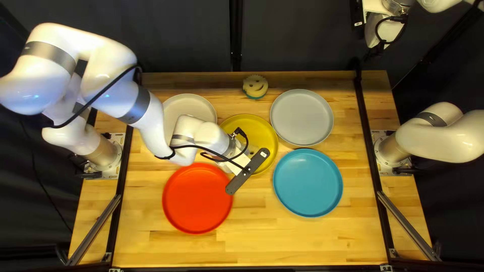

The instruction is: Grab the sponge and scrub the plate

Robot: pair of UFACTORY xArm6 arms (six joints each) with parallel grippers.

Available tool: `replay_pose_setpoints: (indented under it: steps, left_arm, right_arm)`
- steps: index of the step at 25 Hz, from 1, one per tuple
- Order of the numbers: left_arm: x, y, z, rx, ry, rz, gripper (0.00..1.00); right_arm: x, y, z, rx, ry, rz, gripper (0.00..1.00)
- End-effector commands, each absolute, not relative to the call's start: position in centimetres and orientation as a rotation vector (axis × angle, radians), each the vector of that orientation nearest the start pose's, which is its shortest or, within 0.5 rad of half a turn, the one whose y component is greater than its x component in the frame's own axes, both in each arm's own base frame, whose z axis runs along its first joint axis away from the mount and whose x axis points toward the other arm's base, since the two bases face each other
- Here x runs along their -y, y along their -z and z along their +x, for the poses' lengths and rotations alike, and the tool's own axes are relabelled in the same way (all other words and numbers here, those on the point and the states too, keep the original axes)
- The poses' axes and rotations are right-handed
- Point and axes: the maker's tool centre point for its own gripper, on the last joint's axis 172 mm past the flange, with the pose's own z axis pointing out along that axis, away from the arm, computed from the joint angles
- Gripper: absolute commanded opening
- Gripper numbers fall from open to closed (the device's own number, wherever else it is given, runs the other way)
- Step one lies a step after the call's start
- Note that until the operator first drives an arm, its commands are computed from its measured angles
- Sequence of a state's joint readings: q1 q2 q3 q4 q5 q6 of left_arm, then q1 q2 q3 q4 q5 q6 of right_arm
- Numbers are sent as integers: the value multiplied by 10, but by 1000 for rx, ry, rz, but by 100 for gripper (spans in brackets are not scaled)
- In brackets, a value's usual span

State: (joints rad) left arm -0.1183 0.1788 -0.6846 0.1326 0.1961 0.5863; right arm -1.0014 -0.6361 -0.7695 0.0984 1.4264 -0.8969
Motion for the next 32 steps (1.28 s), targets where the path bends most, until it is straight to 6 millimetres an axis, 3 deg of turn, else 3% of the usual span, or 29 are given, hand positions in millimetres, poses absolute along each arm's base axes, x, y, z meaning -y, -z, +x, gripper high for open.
replay_pose_setpoints:
  steps: [1, 5, 16, 21, 32]
  left_arm:
    - [59, -46, 474, -1202, 416, -2752, 0]
    - [57, -50, 471, -1198, 402, -2756, 0]
    - [57, -40, 524, -1241, 443, -2730, 0]
    - [58, -42, 535, -1263, 451, -2714, 0]
    - [50, -45, 484, -1252, 392, -2737, 0]
  right_arm:
    - [235, -278, 180, -184, 103, -3061, 100]
    - [235, -278, 180, -184, 103, -3061, 100]
    - [235, -278, 180, -184, 103, -3061, 100]
    - [235, -278, 180, -184, 103, -3061, 100]
    - [235, -278, 180, -184, 103, -3061, 100]
